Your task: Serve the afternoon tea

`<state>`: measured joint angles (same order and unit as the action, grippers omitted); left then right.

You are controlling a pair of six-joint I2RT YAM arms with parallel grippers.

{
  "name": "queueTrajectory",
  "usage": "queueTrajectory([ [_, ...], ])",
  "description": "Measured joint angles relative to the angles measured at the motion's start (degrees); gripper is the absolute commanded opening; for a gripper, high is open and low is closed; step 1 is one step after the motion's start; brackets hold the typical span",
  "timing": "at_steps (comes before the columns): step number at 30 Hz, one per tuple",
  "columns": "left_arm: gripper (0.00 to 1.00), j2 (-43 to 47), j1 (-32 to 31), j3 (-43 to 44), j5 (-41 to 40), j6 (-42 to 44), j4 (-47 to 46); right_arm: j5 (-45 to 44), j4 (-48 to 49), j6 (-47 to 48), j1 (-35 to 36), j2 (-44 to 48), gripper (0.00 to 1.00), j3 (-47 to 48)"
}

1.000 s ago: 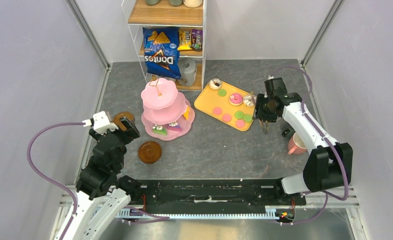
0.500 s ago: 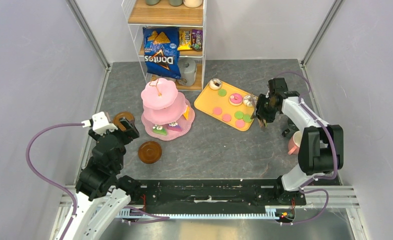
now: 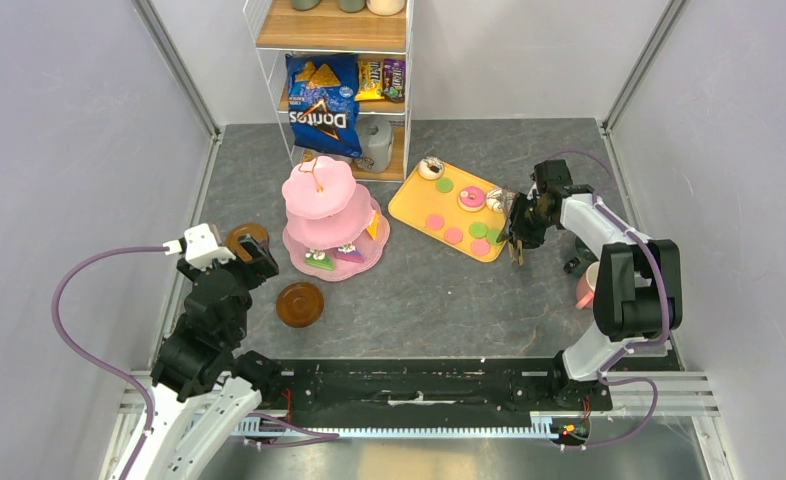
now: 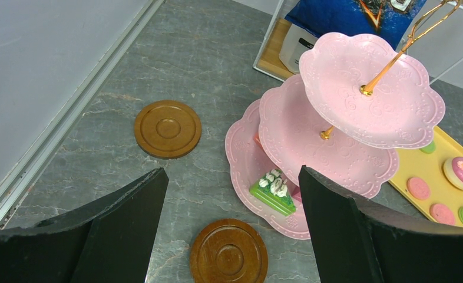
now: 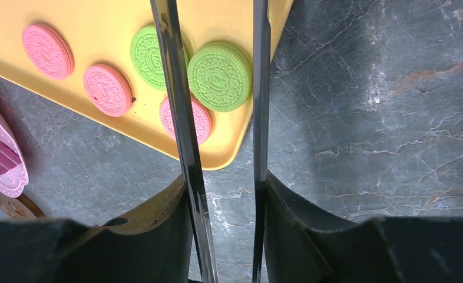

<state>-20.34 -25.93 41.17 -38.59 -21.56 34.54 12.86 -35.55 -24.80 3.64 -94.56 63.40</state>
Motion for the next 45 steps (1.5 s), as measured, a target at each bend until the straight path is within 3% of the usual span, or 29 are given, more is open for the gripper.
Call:
queueTrajectory([
  [27,0.9,0.0,0.0,0.0,0.0,0.0,0.0,-5.7,-5.4,2.0,1.2,12.9,0.39,-0.2],
  [32,0.9,0.0,0.0,0.0,0.0,0.0,0.0,-6.3,-6.1,2.1,5.4,14.9,0.39,0.3],
  [45,0.9,0.0,0.0,0.0,0.0,0.0,0.0,-6.4,-4.3,0.6,24.1,14.3,0.38,10.3],
])
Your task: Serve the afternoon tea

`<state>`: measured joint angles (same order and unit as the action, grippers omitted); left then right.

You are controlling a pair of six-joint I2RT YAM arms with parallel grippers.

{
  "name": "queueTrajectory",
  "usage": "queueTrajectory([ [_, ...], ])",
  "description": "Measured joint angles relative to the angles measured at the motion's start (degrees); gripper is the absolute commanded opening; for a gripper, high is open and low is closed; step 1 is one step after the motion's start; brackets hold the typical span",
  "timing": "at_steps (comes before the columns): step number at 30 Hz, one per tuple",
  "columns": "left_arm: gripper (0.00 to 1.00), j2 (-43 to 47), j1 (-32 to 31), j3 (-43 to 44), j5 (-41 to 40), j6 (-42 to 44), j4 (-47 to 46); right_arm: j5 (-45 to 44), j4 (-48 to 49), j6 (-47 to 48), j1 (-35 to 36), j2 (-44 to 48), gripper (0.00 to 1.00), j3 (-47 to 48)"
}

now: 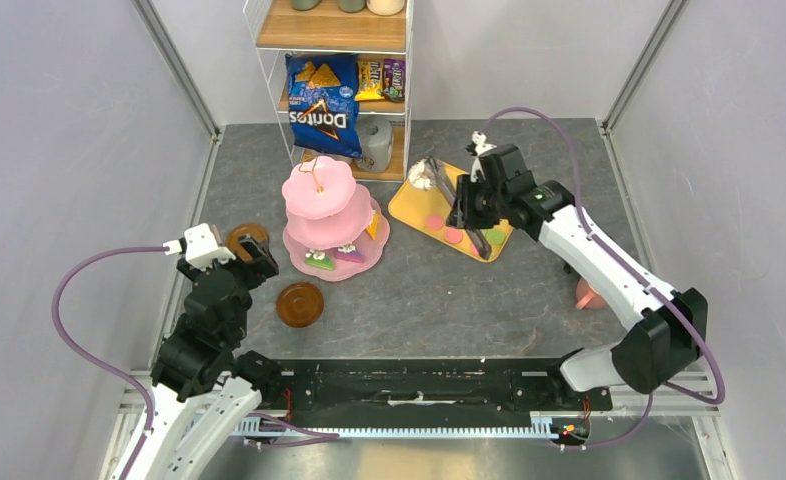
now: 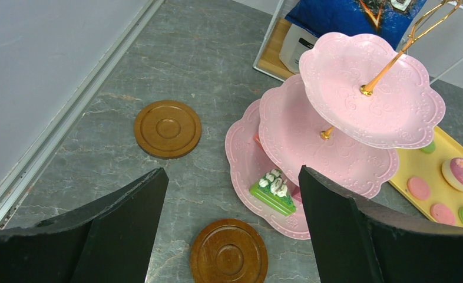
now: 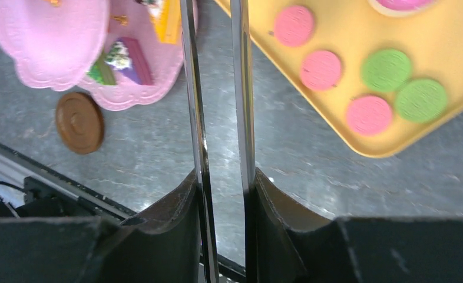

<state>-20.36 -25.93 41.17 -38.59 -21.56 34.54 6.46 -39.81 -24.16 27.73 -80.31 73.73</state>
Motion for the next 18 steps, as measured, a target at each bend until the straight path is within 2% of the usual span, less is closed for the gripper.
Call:
queueTrajectory([
  [12,0.9,0.0,0.0,0.0,0.0,0.0,0.0,1.4,6.0,-1.5,10.7,-12.6,0.38,9.3],
  [18,0.9,0.0,0.0,0.0,0.0,0.0,0.0,2.5,7.7,-1.8,13.1,-18.2,0.38,12.2],
])
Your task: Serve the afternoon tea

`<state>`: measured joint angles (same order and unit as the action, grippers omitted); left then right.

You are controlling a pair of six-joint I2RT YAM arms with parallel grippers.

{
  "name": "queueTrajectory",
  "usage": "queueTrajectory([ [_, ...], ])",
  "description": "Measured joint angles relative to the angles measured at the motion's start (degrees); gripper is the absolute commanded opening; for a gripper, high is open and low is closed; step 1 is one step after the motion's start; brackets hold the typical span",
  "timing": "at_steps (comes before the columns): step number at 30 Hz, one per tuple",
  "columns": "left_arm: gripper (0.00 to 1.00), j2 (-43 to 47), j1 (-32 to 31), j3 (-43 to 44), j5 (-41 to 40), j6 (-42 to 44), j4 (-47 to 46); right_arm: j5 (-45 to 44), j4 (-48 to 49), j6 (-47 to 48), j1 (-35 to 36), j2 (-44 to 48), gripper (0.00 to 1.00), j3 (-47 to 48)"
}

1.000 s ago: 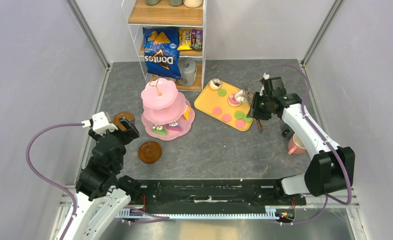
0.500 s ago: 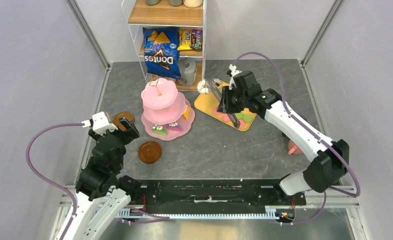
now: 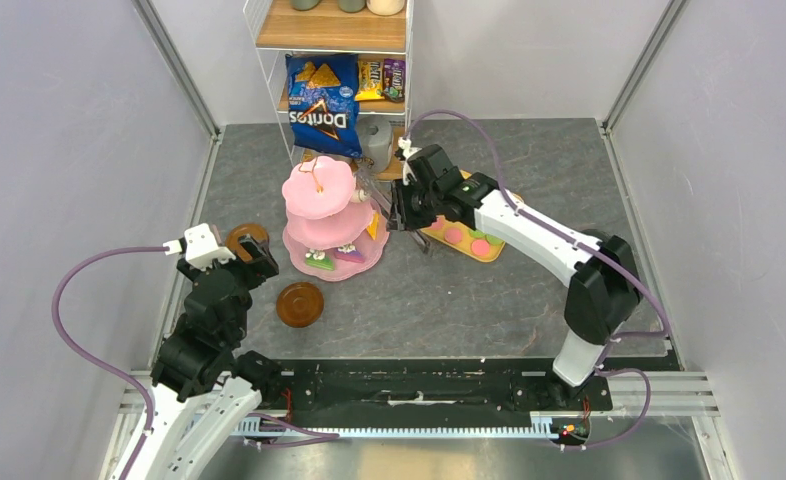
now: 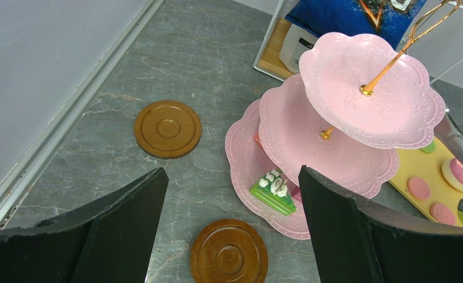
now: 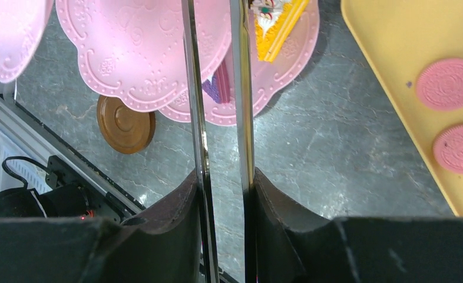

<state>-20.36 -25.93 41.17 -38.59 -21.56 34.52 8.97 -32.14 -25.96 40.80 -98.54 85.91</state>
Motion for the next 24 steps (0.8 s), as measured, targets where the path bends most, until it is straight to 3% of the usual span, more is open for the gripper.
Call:
queueTrajectory([
  [24,0.9,0.0,0.0,0.0,0.0,0.0,0.0,2.6,3.2,0.9,4.2,-12.8,0.41,9.1],
])
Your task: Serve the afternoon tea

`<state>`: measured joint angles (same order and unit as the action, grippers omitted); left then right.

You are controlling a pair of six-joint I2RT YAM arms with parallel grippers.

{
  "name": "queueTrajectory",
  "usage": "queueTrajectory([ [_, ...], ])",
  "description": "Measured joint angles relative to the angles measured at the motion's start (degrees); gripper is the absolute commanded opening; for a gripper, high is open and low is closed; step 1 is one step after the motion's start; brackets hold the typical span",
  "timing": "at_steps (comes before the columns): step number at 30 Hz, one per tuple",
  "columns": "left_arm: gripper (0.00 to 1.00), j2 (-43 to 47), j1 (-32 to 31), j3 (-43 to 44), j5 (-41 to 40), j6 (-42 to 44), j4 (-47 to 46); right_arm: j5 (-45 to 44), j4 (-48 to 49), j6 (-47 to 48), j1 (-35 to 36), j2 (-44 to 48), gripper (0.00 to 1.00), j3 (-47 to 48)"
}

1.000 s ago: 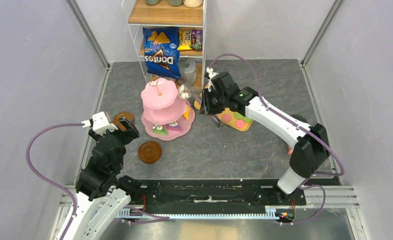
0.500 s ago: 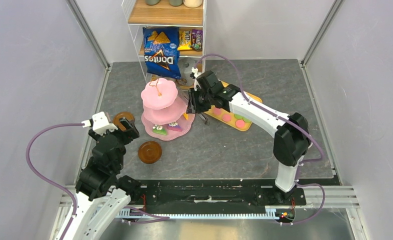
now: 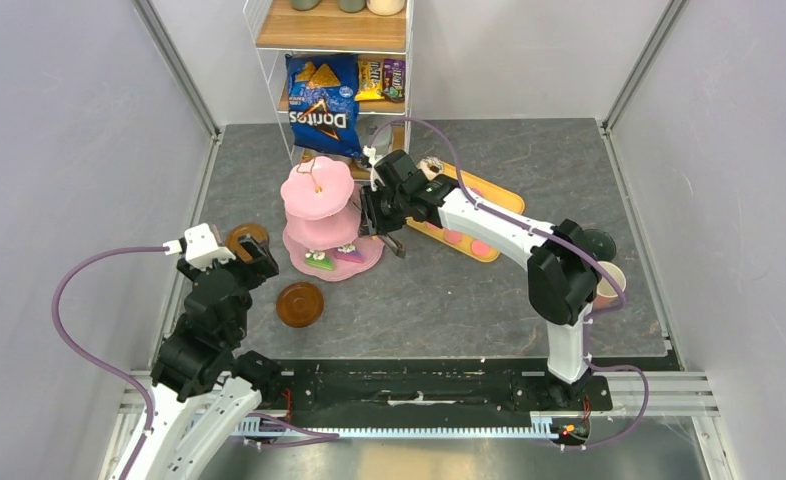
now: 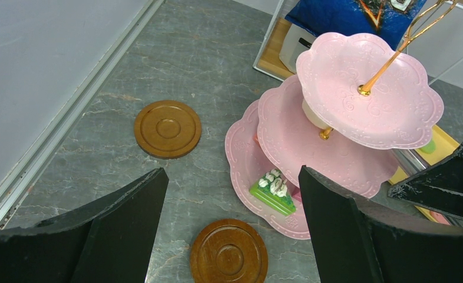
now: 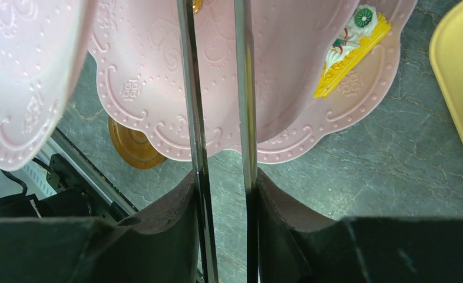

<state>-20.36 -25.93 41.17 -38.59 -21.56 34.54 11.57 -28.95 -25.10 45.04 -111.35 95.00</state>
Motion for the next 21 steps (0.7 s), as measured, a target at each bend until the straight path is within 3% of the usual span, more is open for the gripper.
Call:
queueTrajectory([
  [11,0.9,0.0,0.0,0.0,0.0,0.0,0.0,-0.1,1.6,0.3,0.1,-1.0,0.51,0.6],
  [21,0.9,0.0,0.0,0.0,0.0,0.0,0.0,-4.6,1.4,2.5,0.1,1.3,0.53,-1.1],
])
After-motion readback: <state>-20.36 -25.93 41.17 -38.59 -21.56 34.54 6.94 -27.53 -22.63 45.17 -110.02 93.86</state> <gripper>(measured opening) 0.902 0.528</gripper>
